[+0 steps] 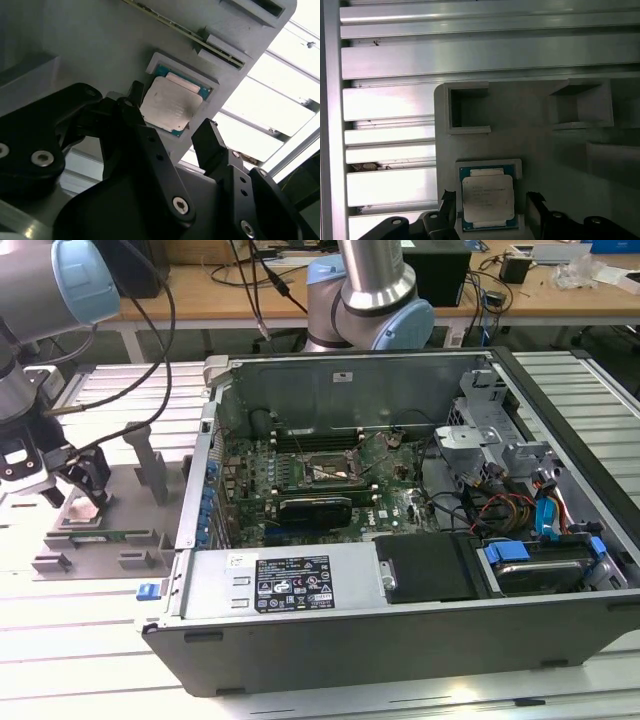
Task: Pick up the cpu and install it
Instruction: 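Pick up the cpu and move it towards the insertion slot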
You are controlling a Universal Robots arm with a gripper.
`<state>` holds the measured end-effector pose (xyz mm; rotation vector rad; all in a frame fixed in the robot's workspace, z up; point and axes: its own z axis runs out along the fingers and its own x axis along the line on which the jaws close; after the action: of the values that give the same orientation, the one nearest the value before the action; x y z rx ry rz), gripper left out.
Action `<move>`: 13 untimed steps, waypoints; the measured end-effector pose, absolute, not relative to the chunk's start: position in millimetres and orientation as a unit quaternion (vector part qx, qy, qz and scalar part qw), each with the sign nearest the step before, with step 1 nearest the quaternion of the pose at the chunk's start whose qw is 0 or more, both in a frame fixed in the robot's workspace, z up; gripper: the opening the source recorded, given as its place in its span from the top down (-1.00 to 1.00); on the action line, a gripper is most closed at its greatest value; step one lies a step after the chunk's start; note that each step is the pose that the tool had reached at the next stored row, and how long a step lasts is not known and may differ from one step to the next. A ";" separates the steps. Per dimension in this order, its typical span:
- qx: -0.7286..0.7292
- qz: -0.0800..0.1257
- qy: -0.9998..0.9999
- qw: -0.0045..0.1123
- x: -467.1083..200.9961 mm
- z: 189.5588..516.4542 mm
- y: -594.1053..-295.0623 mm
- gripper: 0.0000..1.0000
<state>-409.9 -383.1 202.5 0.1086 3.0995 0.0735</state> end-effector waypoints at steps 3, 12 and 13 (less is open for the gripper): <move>0.033 0.024 0.999 0.020 -409.9 199.5 -383.0 -0.33; 0.017 0.024 0.999 0.019 -409.9 190.7 -382.3 -0.33; 0.016 0.024 0.999 0.019 -409.9 190.0 -381.5 -0.33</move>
<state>-409.9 -381.5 190.0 0.0503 3.1023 0.0742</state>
